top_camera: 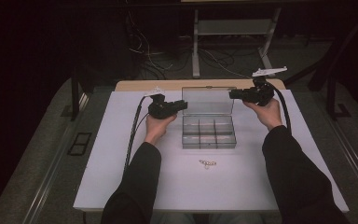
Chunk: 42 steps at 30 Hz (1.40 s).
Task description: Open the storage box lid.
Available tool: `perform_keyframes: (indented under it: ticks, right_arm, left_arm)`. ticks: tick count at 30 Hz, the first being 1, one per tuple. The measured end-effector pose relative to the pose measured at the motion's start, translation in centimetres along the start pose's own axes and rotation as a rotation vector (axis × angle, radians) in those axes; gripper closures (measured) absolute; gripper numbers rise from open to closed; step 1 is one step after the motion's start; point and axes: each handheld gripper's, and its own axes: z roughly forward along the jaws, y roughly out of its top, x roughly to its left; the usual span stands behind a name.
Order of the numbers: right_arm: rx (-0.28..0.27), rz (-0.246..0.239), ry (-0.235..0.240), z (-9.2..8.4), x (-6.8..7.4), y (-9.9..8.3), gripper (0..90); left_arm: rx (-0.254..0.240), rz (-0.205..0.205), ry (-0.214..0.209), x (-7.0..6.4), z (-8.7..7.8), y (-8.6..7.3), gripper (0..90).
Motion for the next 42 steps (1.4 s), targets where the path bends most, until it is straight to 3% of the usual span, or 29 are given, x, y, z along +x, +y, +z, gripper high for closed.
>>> perform_keyframes:
  ticks: [3,24,31,42]
  right_arm:
    - [-0.010,0.003,-0.012,0.1,0.0,0.0,73.2]
    - [-0.081,0.096,-0.011,1.4,-1.2,-0.9,70.0]
    - [-0.030,0.125,-0.006,2.0,-1.7,-1.7,69.2]
    - [-0.039,0.160,0.018,2.4,-2.1,-3.3,69.2]
  left_arm:
    - [0.004,0.016,0.011,0.0,0.0,0.0,70.6]
    - [-0.016,0.024,0.080,0.2,0.6,-0.4,81.5]
    - [-0.022,0.013,0.092,0.3,0.8,-0.5,83.1]
    - [-0.030,-0.001,0.091,0.5,0.9,-0.6,82.9]
